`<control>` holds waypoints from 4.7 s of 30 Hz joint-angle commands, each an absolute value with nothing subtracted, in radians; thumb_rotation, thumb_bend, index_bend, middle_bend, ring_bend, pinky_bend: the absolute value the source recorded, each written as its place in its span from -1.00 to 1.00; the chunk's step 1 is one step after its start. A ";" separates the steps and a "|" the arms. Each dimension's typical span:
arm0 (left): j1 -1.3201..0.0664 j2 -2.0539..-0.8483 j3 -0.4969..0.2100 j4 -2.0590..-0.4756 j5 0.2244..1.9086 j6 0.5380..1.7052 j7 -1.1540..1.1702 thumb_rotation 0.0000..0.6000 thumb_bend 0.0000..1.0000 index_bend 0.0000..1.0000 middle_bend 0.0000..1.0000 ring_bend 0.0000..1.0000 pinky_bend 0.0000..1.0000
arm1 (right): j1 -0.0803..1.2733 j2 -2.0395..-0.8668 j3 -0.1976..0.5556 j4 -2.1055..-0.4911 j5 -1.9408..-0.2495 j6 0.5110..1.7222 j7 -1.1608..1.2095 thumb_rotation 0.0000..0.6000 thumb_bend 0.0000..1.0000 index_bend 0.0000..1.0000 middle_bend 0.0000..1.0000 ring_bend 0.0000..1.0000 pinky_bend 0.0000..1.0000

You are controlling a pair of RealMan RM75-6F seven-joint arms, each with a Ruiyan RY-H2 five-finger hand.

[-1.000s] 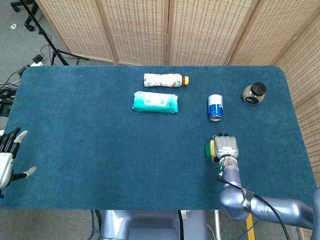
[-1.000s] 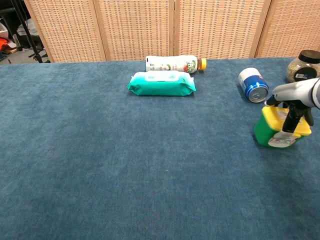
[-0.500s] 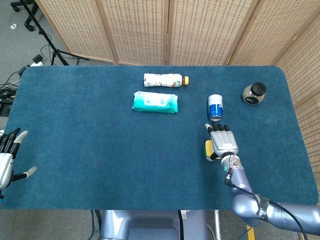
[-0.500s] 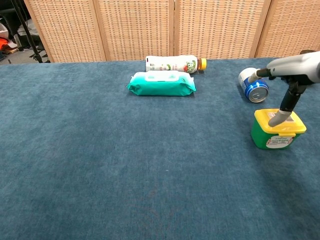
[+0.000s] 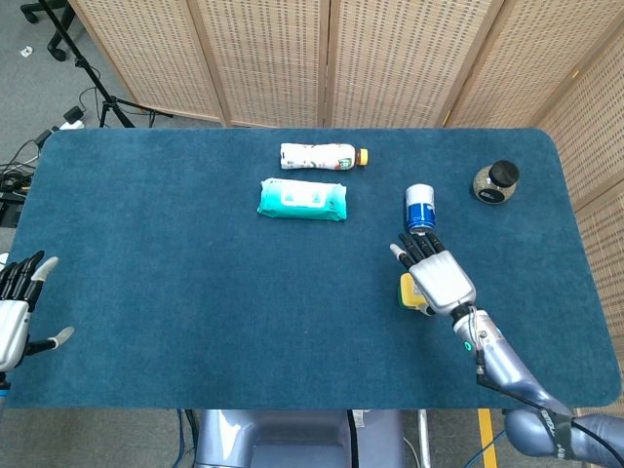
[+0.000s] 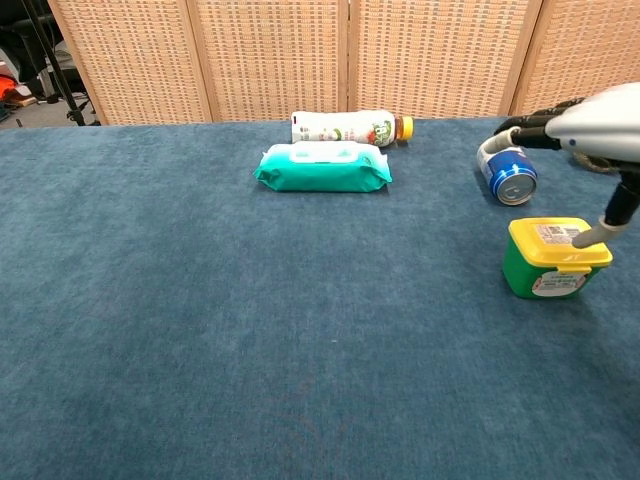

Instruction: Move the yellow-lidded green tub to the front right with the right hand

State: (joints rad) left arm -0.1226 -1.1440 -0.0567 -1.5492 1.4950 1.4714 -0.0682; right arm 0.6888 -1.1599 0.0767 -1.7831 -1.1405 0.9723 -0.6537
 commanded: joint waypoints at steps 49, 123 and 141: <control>-0.128 -1.153 -0.059 -1.546 1.482 1.459 -0.055 1.00 -0.87 -1.00 -1.00 -1.00 -1.00 | 0.589 -1.390 -0.005 -1.265 -1.619 1.153 0.157 1.00 0.50 0.04 0.19 -0.02 -0.14; -0.132 -1.153 -0.055 -1.549 1.481 1.449 -0.060 1.00 -0.87 -1.00 -1.00 -1.00 -1.00 | 0.566 -1.460 0.056 -1.366 -1.275 1.096 -0.163 1.00 -1.00 -0.42 -0.23 -0.25 -0.39; -0.133 -1.152 -0.054 -1.549 1.483 1.449 -0.063 1.00 -0.87 -1.00 -1.00 -1.00 -1.00 | 0.554 -1.401 0.088 -1.426 -1.319 1.050 -0.005 1.00 0.25 -0.07 0.12 0.14 -0.13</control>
State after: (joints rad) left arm -0.1326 -1.1518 -0.0542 -1.5487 1.4832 1.4488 -0.0626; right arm 0.5421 -1.4439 0.0781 -1.3803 -1.3230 1.0897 -0.0437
